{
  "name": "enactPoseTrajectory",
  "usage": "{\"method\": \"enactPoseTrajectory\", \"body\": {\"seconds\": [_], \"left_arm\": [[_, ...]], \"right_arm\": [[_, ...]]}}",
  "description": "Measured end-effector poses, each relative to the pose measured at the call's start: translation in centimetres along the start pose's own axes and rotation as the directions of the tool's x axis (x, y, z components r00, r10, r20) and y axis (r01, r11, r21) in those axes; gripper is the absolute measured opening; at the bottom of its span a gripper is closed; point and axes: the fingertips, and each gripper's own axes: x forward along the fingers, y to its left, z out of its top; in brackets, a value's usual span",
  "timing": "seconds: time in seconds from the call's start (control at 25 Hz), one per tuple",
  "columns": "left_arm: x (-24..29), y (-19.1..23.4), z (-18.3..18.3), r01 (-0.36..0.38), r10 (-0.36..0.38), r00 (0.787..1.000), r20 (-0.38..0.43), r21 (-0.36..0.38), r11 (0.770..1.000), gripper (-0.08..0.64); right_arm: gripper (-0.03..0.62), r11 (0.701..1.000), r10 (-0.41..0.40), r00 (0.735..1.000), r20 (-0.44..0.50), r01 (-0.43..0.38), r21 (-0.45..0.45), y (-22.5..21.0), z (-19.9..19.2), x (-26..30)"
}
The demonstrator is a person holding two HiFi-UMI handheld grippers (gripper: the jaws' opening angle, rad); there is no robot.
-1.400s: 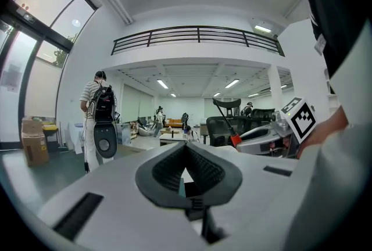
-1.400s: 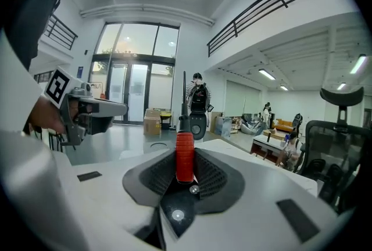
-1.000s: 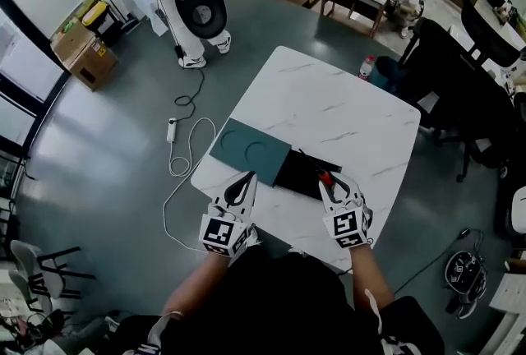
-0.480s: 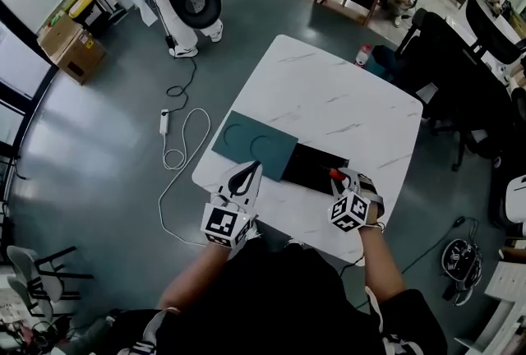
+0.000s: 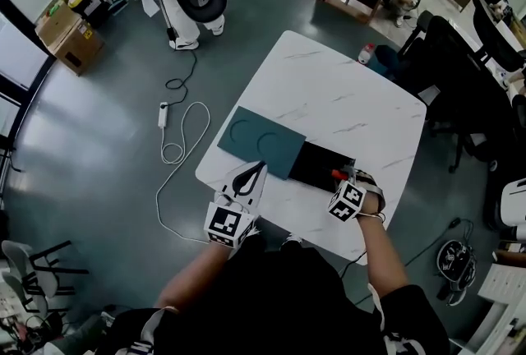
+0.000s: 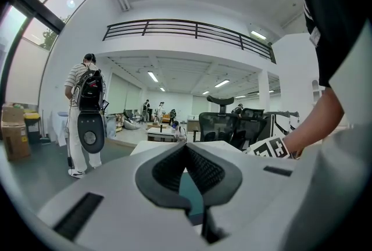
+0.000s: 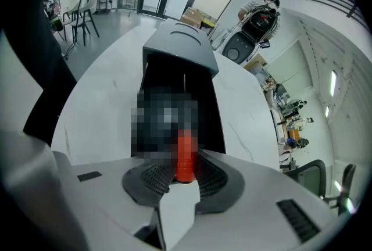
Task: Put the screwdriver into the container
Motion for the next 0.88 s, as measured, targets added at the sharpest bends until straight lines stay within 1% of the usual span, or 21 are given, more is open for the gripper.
{"method": "enactPoseTrajectory", "body": {"seconds": [0.24,0.4,0.48,0.6,0.72,0.8,0.88], "left_arm": [[-0.9,0.4,-1.5,-0.006,0.006,1.000,-0.030,-0.008,1.000,0.005],[-1.3,0.8,-1.5,-0.015,0.015,1.000,-0.025,-0.020,1.000,0.005],[-1.5,1.0,-1.5,-0.015,0.014,1.000,-0.026,-0.021,1.000,0.005],[-1.7,1.1,-1.7,-0.021,0.020,0.999,-0.030,-0.024,0.999,0.005],[-1.7,1.1,-1.7,-0.024,0.023,0.999,-0.034,-0.028,0.999,0.005],[-1.8,1.1,-1.8,-0.024,0.023,0.999,-0.036,-0.029,0.999,0.005],[-1.7,1.0,-1.8,-0.020,0.019,0.999,-0.036,-0.030,0.999,0.005]], "right_arm": [[0.109,0.997,0.027,0.997,-0.077,-0.033,-0.069,0.4,0.4,1.6],[0.110,0.997,0.039,0.994,-0.100,-0.045,-0.062,0.7,0.4,2.2],[0.112,0.996,0.061,0.993,-0.102,-0.067,-0.054,1.2,0.4,2.4],[0.133,0.994,0.089,0.993,-0.083,-0.094,-0.054,1.6,0.5,2.3],[0.144,0.995,0.085,0.995,-0.055,-0.088,-0.047,1.3,0.6,1.5],[0.148,0.997,0.073,0.997,-0.022,-0.073,-0.021,0.9,1.0,0.4],[0.147,0.998,0.049,0.998,0.032,-0.050,0.032,0.4,1.6,-1.2]]}}
